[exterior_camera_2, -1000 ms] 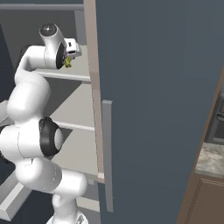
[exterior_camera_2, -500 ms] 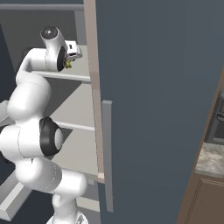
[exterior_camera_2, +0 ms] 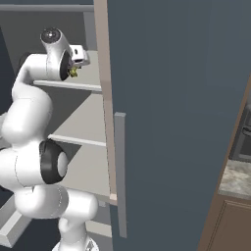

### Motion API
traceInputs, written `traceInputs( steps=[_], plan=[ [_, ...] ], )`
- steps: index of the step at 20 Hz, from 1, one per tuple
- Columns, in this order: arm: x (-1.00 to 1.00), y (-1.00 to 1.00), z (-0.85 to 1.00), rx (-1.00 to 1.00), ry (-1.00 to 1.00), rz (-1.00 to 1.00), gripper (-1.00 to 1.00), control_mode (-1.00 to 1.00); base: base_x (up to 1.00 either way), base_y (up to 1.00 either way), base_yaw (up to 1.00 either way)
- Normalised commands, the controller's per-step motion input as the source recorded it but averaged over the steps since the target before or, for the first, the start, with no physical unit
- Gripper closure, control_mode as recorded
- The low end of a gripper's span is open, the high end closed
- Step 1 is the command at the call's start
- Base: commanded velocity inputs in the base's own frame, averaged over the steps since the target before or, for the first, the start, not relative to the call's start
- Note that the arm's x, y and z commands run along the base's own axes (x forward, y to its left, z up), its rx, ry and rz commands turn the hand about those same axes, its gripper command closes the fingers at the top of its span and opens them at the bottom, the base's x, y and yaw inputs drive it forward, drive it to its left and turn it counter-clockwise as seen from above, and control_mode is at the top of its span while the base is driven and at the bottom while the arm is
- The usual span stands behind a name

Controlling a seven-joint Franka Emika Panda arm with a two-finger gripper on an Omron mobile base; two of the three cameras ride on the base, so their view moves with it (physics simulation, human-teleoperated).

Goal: Take the lime, broccoli, and pear from the freezer and place them in the bowl on the counter.

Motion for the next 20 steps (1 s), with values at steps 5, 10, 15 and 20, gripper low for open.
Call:
traceInputs(
  steps=[5,10,15,20],
  plan=[
    [-1.00,-0.10,0.00,0.10,-0.06,-0.06,1.00,-1.00,0.00,0.00,0.00],
    [-1.00,-0.33,0.29,0.14,-0.10,-0.16,1.00,-1.00,0.00,0.00,0.00],
    [-1.00,-0.41,0.18,0.16,-0.10,-0.19,1.00,-1.00,0.00,0.00,0.00],
    [-1.00,-0.36,0.08,0.16,-0.03,-0.19,1.00,-1.00,0.00,0.00,0.00]
  ],
)
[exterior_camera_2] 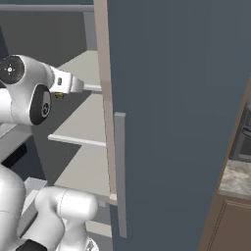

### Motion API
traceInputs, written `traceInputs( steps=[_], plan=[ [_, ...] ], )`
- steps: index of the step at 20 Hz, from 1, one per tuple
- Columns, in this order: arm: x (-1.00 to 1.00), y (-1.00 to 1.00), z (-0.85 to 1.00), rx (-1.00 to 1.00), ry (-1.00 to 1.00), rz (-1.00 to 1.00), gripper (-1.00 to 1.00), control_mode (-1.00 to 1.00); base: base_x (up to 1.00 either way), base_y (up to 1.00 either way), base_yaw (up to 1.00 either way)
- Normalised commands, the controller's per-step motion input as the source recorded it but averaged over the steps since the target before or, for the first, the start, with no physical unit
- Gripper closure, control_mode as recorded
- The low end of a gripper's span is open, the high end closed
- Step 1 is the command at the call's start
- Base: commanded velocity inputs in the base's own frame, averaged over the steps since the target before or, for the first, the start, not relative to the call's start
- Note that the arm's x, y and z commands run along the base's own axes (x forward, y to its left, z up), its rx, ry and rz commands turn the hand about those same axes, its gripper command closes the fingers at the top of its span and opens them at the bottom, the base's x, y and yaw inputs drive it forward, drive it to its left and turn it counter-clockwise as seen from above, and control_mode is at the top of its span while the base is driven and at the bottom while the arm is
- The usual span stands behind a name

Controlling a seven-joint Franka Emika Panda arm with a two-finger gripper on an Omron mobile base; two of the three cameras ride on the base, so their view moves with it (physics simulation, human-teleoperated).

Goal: Take the lime, broccoli, and pear from the freezer and place them in the bowl on the counter.

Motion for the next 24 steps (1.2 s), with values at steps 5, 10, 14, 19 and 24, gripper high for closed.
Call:
traceInputs(
  steps=[5,10,14,19,24],
  plan=[
    [-0.40,-0.07,-0.07,0.04,0.00,-0.07,1.00,1.00,-0.60,-0.17,-0.13],
    [0.00,0.00,0.00,0.00,0.00,0.00,1.00,1.00,-1.00,-0.63,-0.26],
    [0.00,0.00,0.00,0.00,0.00,0.00,1.00,1.00,-0.87,-1.00,-0.24],
    [0.00,0.00,0.00,0.00,0.00,0.00,1.00,1.00,-0.09,-1.00,-0.20],
    [0.00,0.00,0.00,0.00,0.00,0.00,1.00,1.00,0.26,-1.00,-0.13]
  ],
)
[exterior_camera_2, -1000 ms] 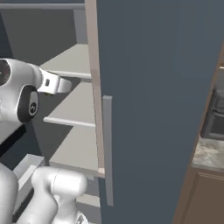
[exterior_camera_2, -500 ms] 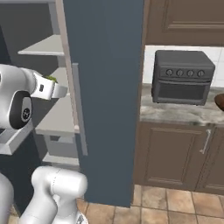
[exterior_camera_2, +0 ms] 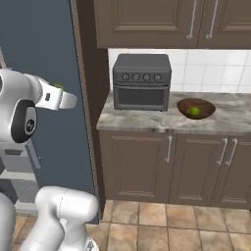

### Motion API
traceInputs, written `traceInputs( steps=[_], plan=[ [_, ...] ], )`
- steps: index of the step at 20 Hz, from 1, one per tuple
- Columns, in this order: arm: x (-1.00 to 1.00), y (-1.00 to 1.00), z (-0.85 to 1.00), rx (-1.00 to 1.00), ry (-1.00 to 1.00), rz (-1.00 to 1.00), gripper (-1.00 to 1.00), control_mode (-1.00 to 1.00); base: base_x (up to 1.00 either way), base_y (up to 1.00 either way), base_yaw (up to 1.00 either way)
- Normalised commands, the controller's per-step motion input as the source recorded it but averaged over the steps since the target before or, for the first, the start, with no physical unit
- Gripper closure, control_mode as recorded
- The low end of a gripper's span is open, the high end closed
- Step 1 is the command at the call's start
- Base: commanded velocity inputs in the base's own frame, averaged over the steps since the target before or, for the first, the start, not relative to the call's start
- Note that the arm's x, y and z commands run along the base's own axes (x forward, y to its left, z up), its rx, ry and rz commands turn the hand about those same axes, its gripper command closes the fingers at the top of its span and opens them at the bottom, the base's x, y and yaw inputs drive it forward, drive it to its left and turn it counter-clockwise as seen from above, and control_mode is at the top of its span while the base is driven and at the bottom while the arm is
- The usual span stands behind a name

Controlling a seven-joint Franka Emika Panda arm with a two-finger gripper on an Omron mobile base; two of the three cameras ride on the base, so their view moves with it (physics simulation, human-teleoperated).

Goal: Take the lime, broccoli, and pear from the freezer and place them in the bowl on the counter.

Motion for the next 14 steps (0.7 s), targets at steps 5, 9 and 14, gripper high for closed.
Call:
traceInputs(
  steps=[5,9,14],
  plan=[
    [0.00,0.00,0.00,0.00,0.00,0.00,1.00,1.00,0.71,-1.00,-0.08],
    [0.00,0.00,0.00,0.00,0.00,0.00,1.00,1.00,0.97,-1.00,0.04],
    [0.00,0.00,0.00,0.00,0.00,0.00,1.00,1.00,1.00,-1.00,0.12]
  ],
)
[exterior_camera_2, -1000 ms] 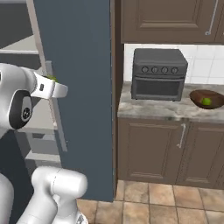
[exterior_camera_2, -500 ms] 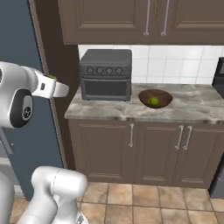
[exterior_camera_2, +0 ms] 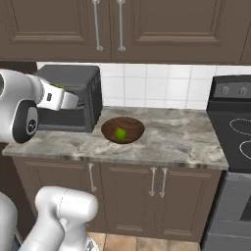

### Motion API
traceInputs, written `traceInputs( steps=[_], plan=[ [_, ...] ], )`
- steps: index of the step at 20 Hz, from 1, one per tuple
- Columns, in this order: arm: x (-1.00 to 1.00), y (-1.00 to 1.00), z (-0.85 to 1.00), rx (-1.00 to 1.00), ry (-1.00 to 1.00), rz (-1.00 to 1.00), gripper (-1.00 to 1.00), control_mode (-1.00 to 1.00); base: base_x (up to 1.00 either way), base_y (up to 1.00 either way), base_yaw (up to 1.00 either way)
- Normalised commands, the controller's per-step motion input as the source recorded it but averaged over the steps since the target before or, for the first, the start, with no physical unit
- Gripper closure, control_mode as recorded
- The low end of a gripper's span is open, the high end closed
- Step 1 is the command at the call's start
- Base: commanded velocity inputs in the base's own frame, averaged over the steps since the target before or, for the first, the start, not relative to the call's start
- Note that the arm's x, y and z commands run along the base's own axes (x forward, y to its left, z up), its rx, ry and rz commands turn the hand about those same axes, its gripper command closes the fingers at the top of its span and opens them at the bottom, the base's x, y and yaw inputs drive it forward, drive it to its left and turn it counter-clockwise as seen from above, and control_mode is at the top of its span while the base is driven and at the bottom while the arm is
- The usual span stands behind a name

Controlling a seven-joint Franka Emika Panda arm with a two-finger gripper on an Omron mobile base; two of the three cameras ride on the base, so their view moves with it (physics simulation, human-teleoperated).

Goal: Take the lime, broccoli, and pear from the freezer and place them in the bowl on the counter.

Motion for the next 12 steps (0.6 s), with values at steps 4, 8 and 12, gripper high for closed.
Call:
traceInputs(
  steps=[4,8,12],
  plan=[
    [0.00,0.00,0.00,0.00,0.00,0.00,1.00,1.00,0.74,-0.88,0.14],
    [0.00,0.00,0.00,0.00,0.00,0.00,1.00,1.00,0.57,-0.50,0.13],
    [0.37,0.00,-0.42,0.00,0.19,0.07,1.00,-1.00,0.36,-0.01,0.06]
  ],
)
